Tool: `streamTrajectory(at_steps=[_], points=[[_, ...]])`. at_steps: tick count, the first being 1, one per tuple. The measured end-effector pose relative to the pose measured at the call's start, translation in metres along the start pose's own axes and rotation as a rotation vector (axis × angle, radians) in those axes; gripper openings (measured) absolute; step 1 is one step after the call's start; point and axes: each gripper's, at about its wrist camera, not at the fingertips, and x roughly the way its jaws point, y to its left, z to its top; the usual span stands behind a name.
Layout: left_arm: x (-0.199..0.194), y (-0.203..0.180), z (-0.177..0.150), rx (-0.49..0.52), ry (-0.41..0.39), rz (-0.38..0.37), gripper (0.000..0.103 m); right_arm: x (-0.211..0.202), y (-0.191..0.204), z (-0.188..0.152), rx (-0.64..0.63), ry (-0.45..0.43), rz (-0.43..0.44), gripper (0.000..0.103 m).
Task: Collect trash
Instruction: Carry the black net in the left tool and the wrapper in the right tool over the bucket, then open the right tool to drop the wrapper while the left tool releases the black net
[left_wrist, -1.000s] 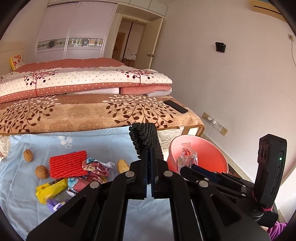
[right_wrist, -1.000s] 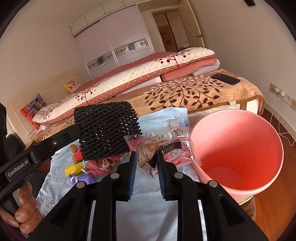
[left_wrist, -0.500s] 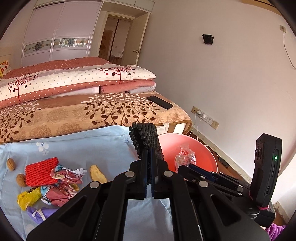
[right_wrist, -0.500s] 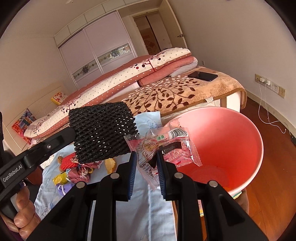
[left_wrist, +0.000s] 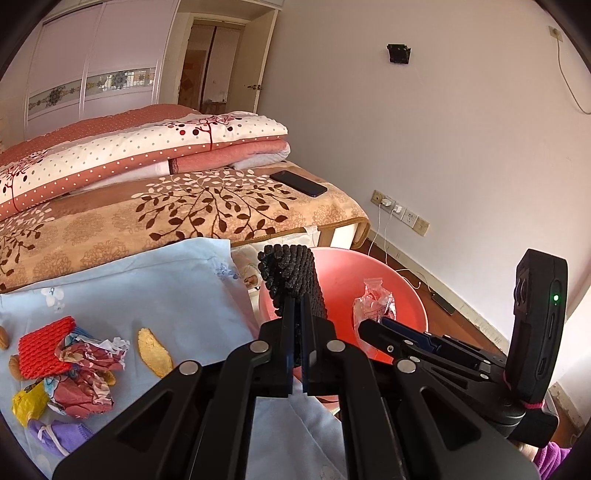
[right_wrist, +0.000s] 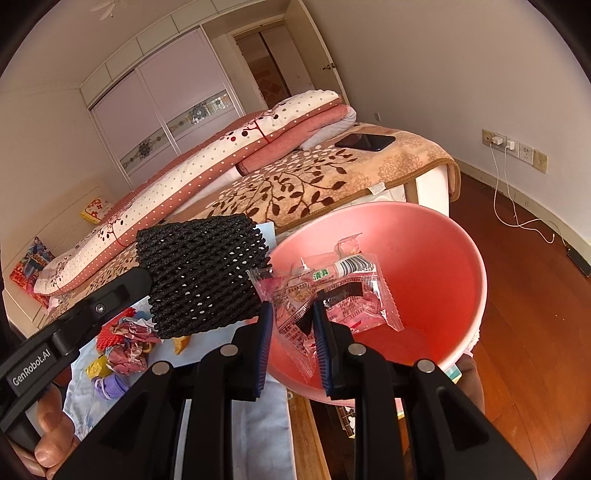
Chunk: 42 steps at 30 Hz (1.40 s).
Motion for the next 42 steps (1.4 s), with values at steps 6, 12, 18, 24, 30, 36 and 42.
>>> streamTrajectory(at_steps=[6, 12, 18, 24, 30, 36, 42], points=[[0.018, -0.006, -0.003, 0.012, 0.04, -0.006, 0.002, 0.007, -0.014, -0.002, 0.025, 0.022, -0.022, 0.022], [0.03, -0.009, -0.006, 0.011, 0.061, -0.014, 0.002, 0.016, -0.022, -0.004, 0.034, 0.047, -0.038, 0.022], [0.036, -0.007, -0.006, -0.007, 0.066, -0.013, 0.002, 0.021, -0.022, -0.003, 0.03, 0.054, -0.054, 0.023], [0.04, -0.004, -0.006, -0.027, 0.087, -0.024, 0.003, 0.022, -0.023, -0.004, 0.034, 0.054, -0.064, 0.024], [0.038, 0.0, -0.007, -0.053, 0.093, -0.049, 0.039, 0.023, -0.024, -0.004, 0.037, 0.05, -0.074, 0.025], [0.034, 0.002, -0.007, -0.06, 0.091, -0.047, 0.039, 0.018, -0.022, -0.003, 0.033, 0.027, -0.081, 0.033], [0.024, 0.008, -0.01, -0.073, 0.088, -0.038, 0.039, 0.011, -0.015, -0.001, 0.021, 0.015, -0.072, 0.037]])
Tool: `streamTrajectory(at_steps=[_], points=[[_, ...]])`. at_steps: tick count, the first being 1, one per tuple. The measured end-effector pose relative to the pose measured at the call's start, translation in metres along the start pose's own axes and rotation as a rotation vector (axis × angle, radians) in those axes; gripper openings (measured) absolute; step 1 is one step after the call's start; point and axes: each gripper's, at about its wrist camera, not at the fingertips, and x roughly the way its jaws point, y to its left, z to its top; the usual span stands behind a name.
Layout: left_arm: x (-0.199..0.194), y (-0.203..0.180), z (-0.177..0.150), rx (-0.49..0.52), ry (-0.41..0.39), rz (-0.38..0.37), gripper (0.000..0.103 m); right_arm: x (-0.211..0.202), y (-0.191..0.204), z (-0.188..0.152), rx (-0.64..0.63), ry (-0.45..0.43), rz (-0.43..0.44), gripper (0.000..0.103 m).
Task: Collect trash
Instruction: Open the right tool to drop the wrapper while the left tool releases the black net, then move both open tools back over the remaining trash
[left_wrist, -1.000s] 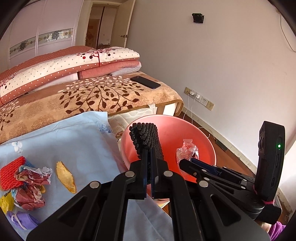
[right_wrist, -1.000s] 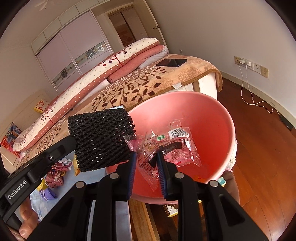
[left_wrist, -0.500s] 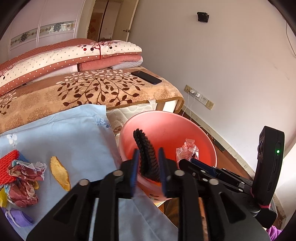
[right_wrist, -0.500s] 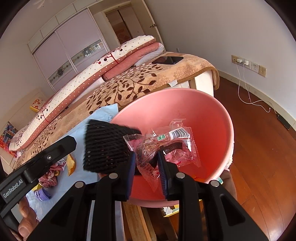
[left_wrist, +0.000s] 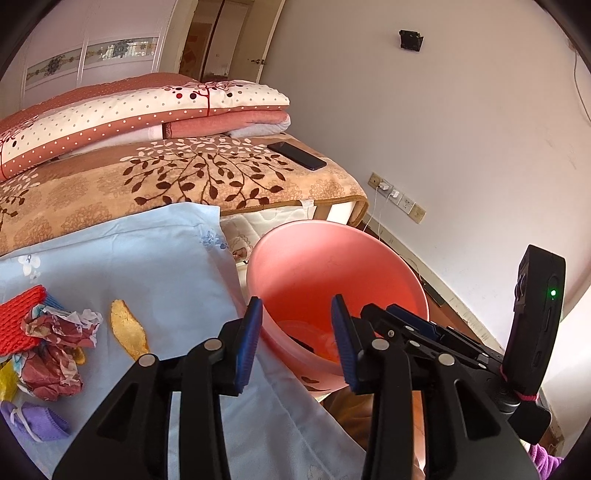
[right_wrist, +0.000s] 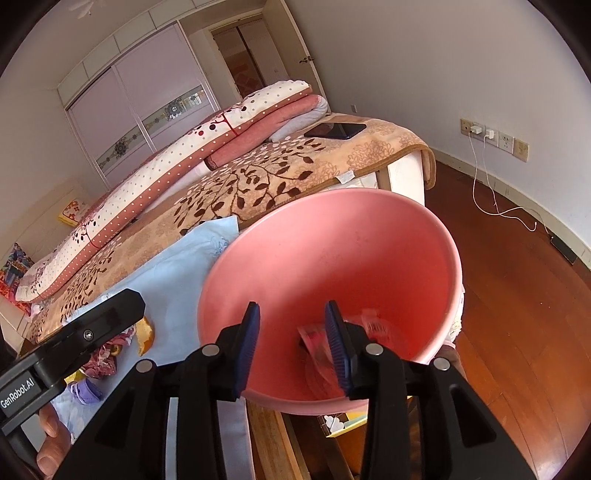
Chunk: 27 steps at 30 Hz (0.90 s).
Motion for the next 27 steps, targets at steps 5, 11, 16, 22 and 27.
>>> streamTrajectory(at_steps=[5, 11, 16, 22, 27], points=[[-0.013, 0.007, -0.004, -0.018, -0.011, 0.018, 0.039, -0.013, 0.015, 0.001, -0.036, -0.038, 0.017, 0.05], [-0.033, 0.021, -0.012, -0.03, -0.031, 0.067, 0.039, -0.024, 0.045, -0.002, -0.102, -0.056, 0.054, 0.05], [-0.053, 0.039, -0.02, -0.051, -0.048, 0.109, 0.039, -0.024, 0.068, -0.009, -0.141, -0.044, 0.088, 0.05], [-0.08, 0.071, -0.034, -0.083, -0.061, 0.166, 0.039, -0.019, 0.095, -0.019, -0.187, -0.013, 0.121, 0.05], [-0.101, 0.105, -0.048, -0.135, -0.063, 0.233, 0.039, -0.014, 0.113, -0.025, -0.227, 0.007, 0.142, 0.05]])
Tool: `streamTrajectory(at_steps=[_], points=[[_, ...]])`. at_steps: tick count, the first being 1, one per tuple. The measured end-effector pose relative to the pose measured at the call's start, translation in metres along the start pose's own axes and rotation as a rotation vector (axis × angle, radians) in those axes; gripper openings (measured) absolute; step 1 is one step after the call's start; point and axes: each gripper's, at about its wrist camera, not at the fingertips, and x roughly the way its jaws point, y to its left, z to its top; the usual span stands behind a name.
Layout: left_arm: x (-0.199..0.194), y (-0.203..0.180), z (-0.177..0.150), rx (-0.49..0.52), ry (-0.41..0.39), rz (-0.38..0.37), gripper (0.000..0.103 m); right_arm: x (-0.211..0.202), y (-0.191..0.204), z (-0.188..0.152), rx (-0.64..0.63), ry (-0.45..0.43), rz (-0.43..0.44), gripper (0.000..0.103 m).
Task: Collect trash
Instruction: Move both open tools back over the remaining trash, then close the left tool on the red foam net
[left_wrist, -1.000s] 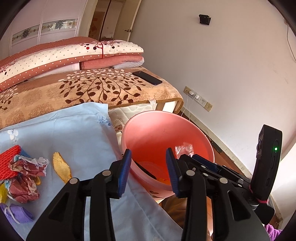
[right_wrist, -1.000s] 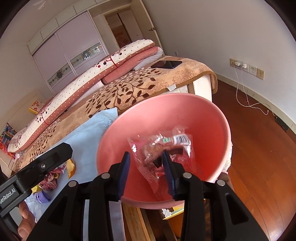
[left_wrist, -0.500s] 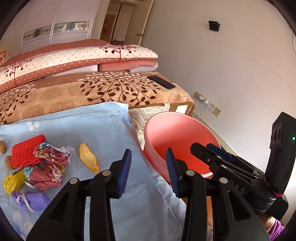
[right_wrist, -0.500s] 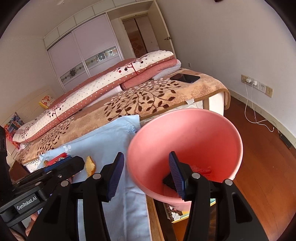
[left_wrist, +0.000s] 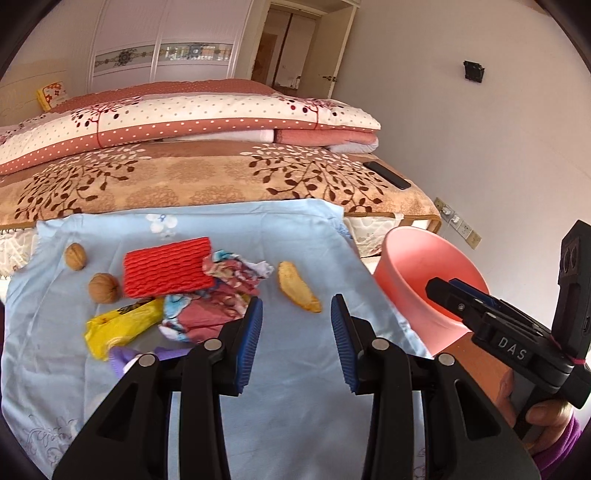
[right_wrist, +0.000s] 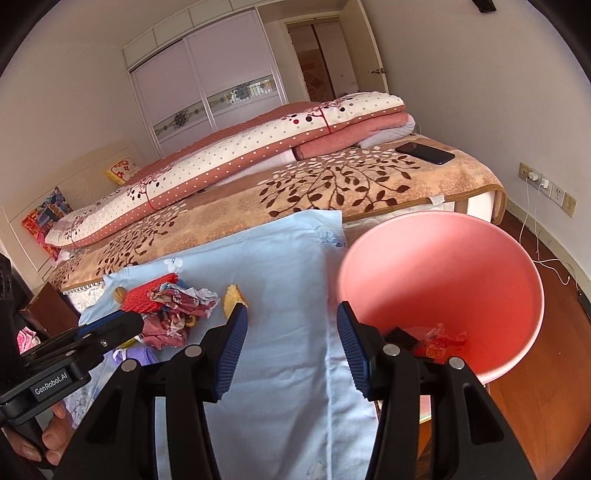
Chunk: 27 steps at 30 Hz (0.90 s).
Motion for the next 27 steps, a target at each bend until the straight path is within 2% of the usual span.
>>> streamTrajectory(at_steps=[11, 15, 23, 27], points=[[-0.008, 0.078, 0.009, -0.112, -0.02, 0.122, 0.039, 0.023, 0.026, -0.008, -0.056, 0.062, 0.027, 0.05], [0.001, 0.101, 0.02, -0.18, -0.011, 0.129, 0.039, 0.03, 0.031, -0.01, -0.068, 0.081, 0.031, 0.05], [0.041, 0.131, 0.033, -0.29, 0.056, 0.145, 0.039, 0.043, 0.042, -0.01, -0.089, 0.107, 0.037, 0.05], [0.054, 0.136, 0.027, -0.334, 0.101, 0.103, 0.039, 0.05, 0.045, -0.009, -0.102, 0.116, 0.037, 0.05]])
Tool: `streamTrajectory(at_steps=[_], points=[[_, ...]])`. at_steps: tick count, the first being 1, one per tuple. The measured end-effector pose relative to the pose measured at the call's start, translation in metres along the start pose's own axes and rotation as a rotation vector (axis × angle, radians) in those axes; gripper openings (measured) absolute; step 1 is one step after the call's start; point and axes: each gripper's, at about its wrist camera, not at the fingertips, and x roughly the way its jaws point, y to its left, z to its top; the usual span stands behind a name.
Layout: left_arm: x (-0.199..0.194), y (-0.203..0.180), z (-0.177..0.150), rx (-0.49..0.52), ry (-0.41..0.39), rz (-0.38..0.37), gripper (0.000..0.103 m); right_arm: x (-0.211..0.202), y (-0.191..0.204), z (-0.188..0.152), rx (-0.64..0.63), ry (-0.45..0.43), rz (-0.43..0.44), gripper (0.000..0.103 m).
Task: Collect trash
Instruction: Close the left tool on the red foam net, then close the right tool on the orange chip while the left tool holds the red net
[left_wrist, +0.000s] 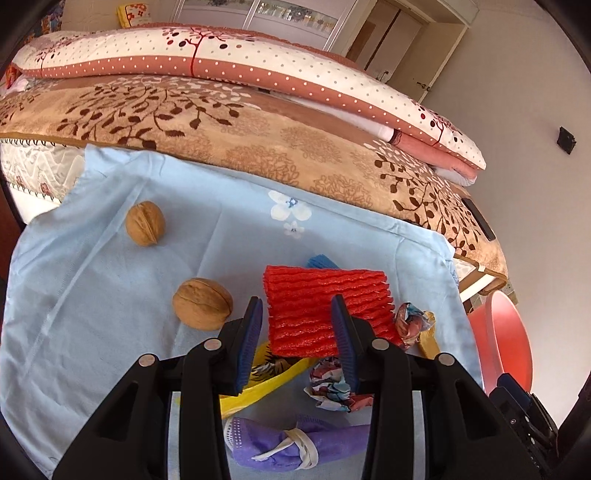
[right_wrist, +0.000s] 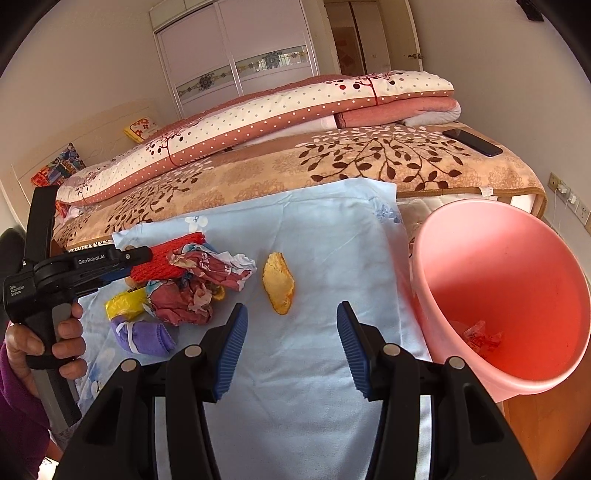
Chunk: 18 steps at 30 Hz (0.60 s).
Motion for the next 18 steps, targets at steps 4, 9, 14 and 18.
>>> streamTrajectory(at_steps=[4, 9, 14, 18], points=[[-0.003, -0.004, -0.009, 0.018, -0.036, -0.007, 0.039, 0.009, 0.002, 0.003, -0.005, 0.014, 0.001, 0.05], [-0.006, -0.008, -0.017, 0.045, -0.044, -0.004, 0.013, 0.022, 0.003, 0.007, 0.011, 0.042, 0.017, 0.051], [-0.016, -0.011, -0.021, 0.047, -0.069, -0.018, 0.006, 0.033, 0.009, 0.008, 0.01, 0.062, 0.029, 0.051], [-0.03, -0.013, -0.023, 0.049, -0.101, -0.05, 0.006, 0.044, 0.009, 0.009, 0.013, 0.081, 0.03, 0.051]])
